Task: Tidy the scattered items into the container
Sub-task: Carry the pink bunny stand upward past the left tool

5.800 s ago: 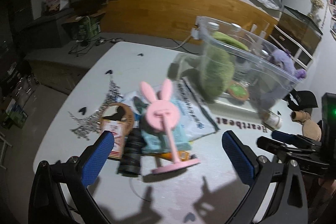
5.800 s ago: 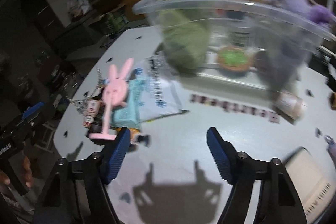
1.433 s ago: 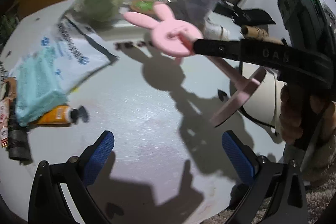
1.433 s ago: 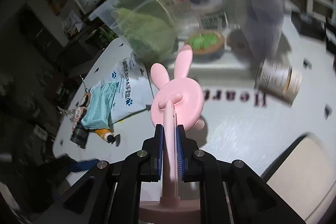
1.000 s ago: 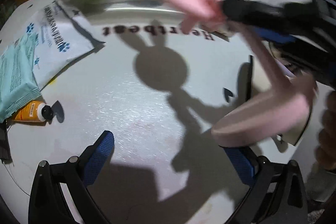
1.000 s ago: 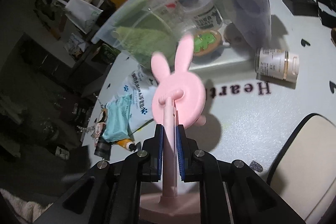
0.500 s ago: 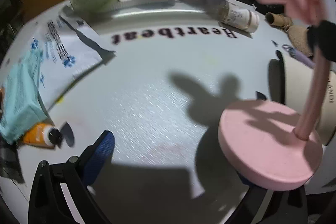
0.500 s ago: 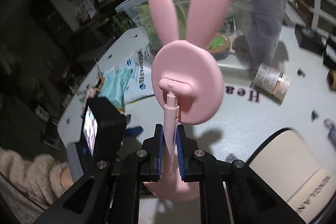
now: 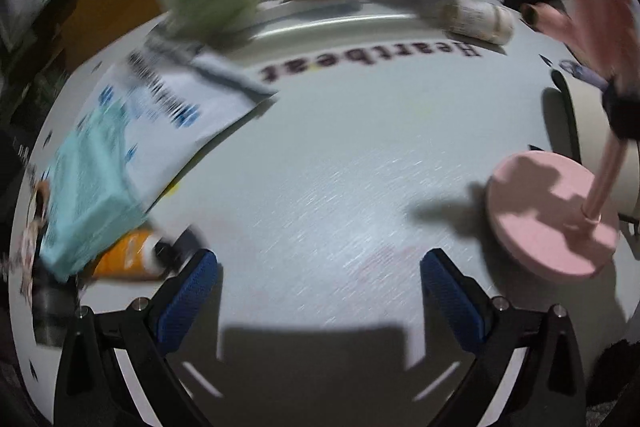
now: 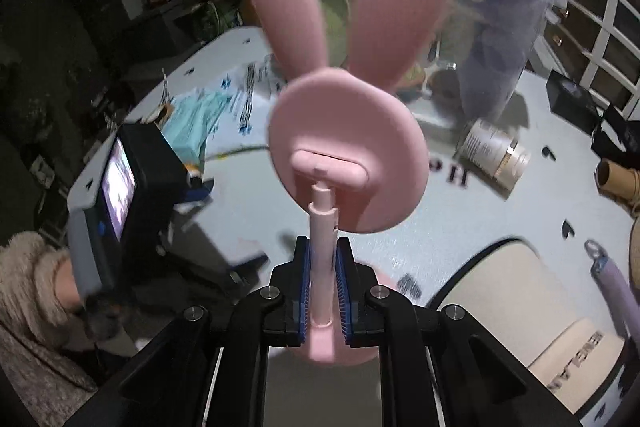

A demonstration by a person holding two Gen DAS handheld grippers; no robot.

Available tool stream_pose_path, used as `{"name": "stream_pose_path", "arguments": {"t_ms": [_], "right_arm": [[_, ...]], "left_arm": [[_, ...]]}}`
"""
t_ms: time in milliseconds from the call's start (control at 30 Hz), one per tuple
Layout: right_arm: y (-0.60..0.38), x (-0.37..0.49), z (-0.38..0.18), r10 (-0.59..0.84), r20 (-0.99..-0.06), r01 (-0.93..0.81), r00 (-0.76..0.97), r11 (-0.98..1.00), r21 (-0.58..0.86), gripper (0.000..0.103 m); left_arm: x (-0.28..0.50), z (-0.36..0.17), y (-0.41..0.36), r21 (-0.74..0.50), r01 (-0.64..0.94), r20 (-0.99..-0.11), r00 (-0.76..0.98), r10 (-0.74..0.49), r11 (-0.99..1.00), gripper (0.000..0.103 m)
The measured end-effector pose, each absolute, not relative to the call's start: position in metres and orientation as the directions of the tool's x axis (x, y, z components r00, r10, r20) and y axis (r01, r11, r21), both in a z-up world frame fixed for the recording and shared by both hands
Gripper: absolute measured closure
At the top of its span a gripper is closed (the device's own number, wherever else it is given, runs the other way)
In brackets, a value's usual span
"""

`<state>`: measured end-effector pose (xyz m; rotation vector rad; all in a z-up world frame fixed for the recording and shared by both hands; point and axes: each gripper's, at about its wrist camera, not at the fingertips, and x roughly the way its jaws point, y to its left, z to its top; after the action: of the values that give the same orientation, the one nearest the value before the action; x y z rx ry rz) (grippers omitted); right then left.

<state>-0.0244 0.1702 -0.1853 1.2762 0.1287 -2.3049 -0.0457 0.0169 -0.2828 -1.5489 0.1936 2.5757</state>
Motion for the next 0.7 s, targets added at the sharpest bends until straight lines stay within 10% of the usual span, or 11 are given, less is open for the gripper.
{"name": "stream_pose_path", "arguments": {"t_ms": [700], "right_arm": [[0.176, -0.022, -0.192, -0.319, -0.853, 0.234, -0.413, -0.942, 0.239, 0.089]], "left_arm": [[-0.006, -0.268, 0.059, -0.058, -0.369, -0.845, -0.476, 0.242, -0.928, 0.0]]}}
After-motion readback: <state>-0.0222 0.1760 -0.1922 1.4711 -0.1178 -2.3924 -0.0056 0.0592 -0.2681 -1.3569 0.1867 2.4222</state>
